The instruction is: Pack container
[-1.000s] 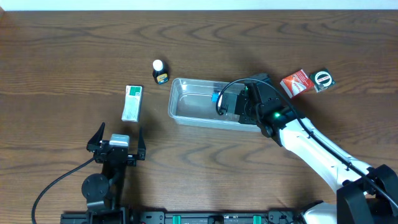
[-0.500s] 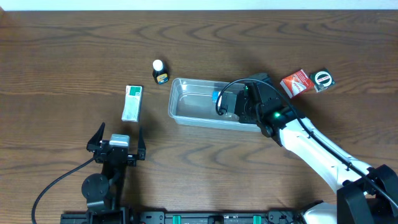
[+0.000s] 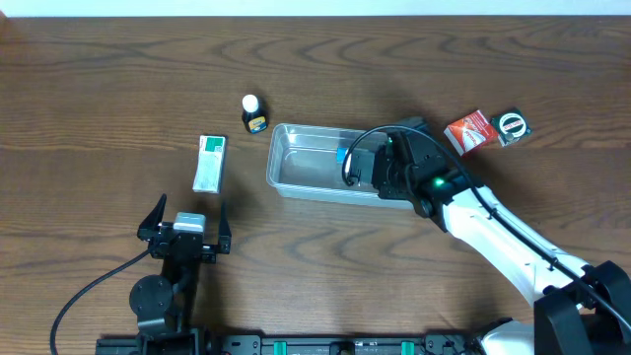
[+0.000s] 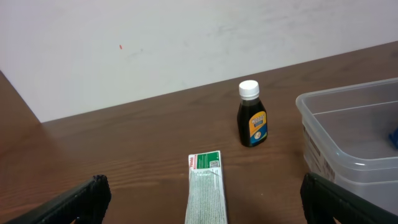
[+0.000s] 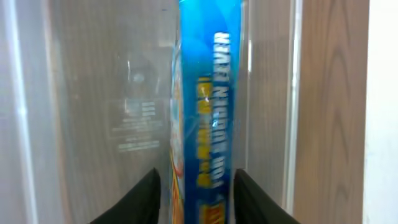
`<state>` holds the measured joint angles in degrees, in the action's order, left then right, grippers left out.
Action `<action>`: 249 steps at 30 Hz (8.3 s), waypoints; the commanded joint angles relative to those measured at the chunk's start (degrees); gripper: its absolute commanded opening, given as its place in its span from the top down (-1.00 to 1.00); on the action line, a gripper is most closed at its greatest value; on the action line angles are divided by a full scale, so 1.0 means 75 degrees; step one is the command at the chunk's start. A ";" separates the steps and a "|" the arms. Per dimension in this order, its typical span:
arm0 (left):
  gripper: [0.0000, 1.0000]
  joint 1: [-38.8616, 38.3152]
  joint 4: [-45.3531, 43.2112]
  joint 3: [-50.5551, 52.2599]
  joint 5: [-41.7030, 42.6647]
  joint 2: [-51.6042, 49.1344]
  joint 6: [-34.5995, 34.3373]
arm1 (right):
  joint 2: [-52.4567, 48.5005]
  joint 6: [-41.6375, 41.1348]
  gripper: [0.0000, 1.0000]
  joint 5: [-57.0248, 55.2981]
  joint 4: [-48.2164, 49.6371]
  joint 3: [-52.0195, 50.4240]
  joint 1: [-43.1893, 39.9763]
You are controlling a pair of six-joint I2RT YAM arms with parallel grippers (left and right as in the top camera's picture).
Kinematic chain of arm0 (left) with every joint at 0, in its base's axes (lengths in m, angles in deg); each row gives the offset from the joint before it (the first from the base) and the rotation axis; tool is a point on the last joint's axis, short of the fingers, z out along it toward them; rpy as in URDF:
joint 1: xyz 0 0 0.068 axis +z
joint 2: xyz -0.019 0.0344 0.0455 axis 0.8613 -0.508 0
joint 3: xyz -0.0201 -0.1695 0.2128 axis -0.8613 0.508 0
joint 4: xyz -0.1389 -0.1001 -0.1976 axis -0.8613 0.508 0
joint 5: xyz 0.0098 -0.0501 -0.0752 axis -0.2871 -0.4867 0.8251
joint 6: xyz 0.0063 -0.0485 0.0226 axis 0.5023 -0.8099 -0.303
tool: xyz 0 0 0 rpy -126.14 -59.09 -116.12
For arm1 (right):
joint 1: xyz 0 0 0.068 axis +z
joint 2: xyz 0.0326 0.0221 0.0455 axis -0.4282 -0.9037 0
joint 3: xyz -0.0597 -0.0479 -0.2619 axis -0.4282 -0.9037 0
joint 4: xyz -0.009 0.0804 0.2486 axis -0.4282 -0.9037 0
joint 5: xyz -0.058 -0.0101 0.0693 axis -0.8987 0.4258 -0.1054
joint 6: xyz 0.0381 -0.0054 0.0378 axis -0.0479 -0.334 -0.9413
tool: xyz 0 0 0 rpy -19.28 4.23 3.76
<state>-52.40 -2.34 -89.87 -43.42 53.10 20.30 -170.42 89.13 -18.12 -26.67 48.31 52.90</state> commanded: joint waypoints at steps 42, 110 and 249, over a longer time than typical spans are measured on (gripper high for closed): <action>-0.96 0.0032 0.0227 0.0154 0.0044 0.0038 -0.0102 | 0.1000 -0.6688 -0.97 0.5397 -0.0612 0.0933 0.0344; -0.96 0.0032 0.0227 0.0154 0.0044 0.0038 -0.0102 | 0.0935 -1.1144 -0.99 0.0353 -0.4415 0.2043 -0.3858; -0.96 0.0032 0.0227 0.0154 0.0044 0.0038 -0.0102 | -0.2454 -1.4236 0.28 0.1037 -0.2804 0.4258 0.1256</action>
<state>-52.40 -2.34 -89.87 -43.40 53.10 20.30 -188.76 -14.86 -6.93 -48.55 80.68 60.97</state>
